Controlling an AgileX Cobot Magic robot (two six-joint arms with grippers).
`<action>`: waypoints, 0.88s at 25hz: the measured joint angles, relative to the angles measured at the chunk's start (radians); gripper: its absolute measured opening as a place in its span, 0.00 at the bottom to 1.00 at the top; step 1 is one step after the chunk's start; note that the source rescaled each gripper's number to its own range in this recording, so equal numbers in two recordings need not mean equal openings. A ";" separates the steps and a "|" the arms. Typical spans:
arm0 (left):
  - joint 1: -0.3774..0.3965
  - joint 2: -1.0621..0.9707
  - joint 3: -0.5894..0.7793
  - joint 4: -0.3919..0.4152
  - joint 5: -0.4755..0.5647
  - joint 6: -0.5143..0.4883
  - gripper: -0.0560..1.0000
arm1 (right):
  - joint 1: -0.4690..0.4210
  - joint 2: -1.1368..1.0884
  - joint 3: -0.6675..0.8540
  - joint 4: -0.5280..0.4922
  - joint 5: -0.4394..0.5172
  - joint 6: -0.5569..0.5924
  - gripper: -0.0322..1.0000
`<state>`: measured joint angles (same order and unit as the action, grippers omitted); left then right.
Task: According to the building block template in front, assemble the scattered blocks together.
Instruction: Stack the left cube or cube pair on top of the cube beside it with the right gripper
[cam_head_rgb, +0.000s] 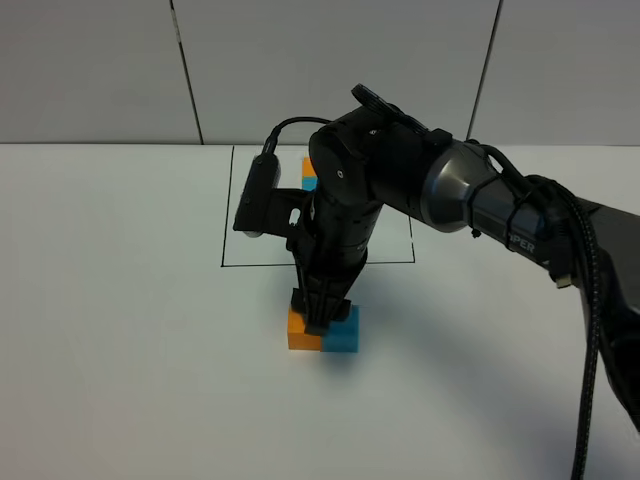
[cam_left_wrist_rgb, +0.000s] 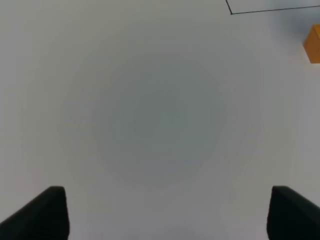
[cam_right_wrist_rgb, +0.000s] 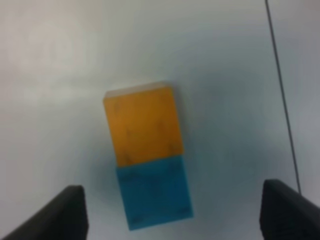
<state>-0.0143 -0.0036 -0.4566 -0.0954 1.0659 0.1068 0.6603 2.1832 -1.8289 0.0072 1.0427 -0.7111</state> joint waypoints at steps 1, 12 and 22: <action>0.000 0.000 0.000 0.000 0.000 0.000 0.81 | 0.000 0.008 0.000 0.010 0.000 -0.009 0.86; 0.000 0.000 0.000 0.000 0.000 0.000 0.81 | 0.010 0.072 0.000 0.019 -0.033 -0.040 0.86; 0.000 0.000 0.000 0.000 0.000 0.000 0.81 | -0.003 0.116 0.000 -0.002 -0.049 -0.041 0.86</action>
<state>-0.0143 -0.0036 -0.4566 -0.0954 1.0659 0.1068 0.6568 2.2991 -1.8289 0.0055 0.9933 -0.7521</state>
